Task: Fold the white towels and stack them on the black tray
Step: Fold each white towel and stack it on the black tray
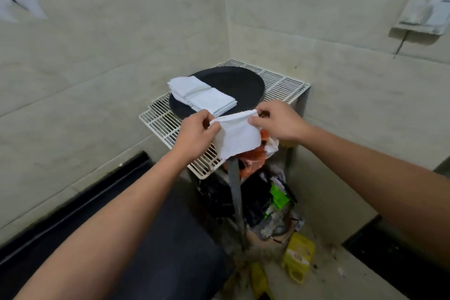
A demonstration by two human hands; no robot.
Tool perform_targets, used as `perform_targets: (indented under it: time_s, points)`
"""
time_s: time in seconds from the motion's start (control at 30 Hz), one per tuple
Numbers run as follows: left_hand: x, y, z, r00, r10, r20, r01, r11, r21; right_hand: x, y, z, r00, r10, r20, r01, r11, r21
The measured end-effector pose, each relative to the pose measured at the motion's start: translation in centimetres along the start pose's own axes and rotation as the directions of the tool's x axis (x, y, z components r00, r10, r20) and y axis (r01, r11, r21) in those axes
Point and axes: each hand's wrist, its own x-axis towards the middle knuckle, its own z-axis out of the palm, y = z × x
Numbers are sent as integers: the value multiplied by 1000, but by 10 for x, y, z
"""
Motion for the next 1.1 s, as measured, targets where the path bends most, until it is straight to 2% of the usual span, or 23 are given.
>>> perform_targets:
  time_s: [0.2, 0.4, 0.53, 0.67, 0.8, 0.87, 0.9, 0.97, 1.0, 1.07, 1.1]
  points:
    - [75, -25, -4, 968, -246, -43, 217, 915, -342, 100, 0, 0, 997, 39, 62, -54, 967, 248]
    - [135, -44, -6, 885, -466, 13, 382, 708, -594, 190, 0, 14, 996, 66, 52, -80, 939, 333]
    - [161, -61, -6, 829, -556, 63, 454, 604, -655, 234, 9, 41, 991, 96, 98, -121, 947, 296]
    - [178, -79, 1, 773, -633, 45, 499, 562, -659, 262, 17, 65, 988, 79, 133, -97, 986, 132]
    - [184, -91, 13, 733, -680, 29, 560, 578, -594, 277, 26, 81, 984, 89, 154, -74, 993, -97]
    - [184, -96, 18, 748, -663, -38, 553, 654, -516, 278, 31, 84, 985, 81, 152, -45, 974, -223]
    - [182, -99, 19, 770, -630, -106, 540, 731, -417, 276, 34, 85, 987, 67, 144, -24, 960, -280]
    - [175, -102, 22, 823, -501, -267, 487, 865, -122, 273, 39, 84, 995, 9, 103, 27, 937, -349]
    - [170, -103, 23, 851, -407, -332, 438, 899, 19, 271, 42, 83, 997, -35, 69, 57, 934, -353]
    - [160, -101, 24, 906, -162, -392, 264, 939, 220, 265, 47, 79, 985, -173, -1, 164, 935, -314]
    - [156, -102, 25, 929, -33, -368, 154, 940, 305, 262, 49, 78, 966, -257, -9, 243, 924, -295]
